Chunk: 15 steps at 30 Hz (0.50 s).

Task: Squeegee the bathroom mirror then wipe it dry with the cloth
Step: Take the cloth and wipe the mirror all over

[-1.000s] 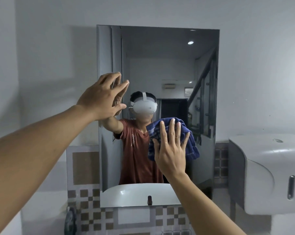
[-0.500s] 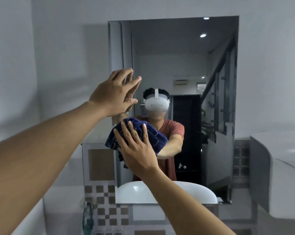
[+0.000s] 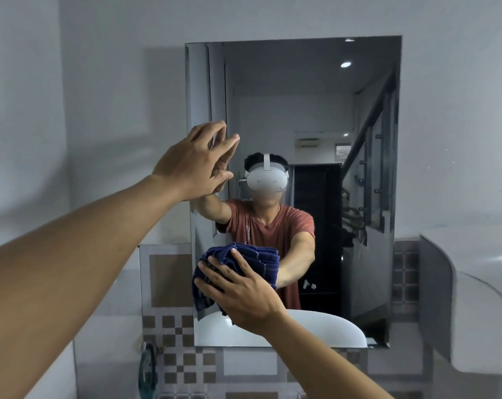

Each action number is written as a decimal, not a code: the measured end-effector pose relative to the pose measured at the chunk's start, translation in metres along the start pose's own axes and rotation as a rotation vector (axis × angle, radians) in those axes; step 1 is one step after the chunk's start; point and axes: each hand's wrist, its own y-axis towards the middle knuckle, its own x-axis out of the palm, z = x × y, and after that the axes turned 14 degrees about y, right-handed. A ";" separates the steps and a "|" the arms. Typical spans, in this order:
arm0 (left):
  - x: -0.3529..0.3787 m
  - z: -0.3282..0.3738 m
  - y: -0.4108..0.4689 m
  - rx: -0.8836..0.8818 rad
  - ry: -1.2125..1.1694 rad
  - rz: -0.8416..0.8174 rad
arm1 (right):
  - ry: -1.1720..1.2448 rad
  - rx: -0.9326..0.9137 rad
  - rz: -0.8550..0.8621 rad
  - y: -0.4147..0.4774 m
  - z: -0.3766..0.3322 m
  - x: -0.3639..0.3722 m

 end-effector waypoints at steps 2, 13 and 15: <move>-0.001 0.003 -0.003 0.012 0.034 0.024 | -0.006 0.012 0.004 -0.007 0.004 -0.001; 0.021 0.057 -0.080 -0.005 -0.076 -0.029 | -0.038 0.279 0.109 -0.055 0.035 -0.022; 0.026 0.066 -0.088 0.016 -0.074 -0.062 | -0.029 0.358 0.171 -0.065 0.043 -0.025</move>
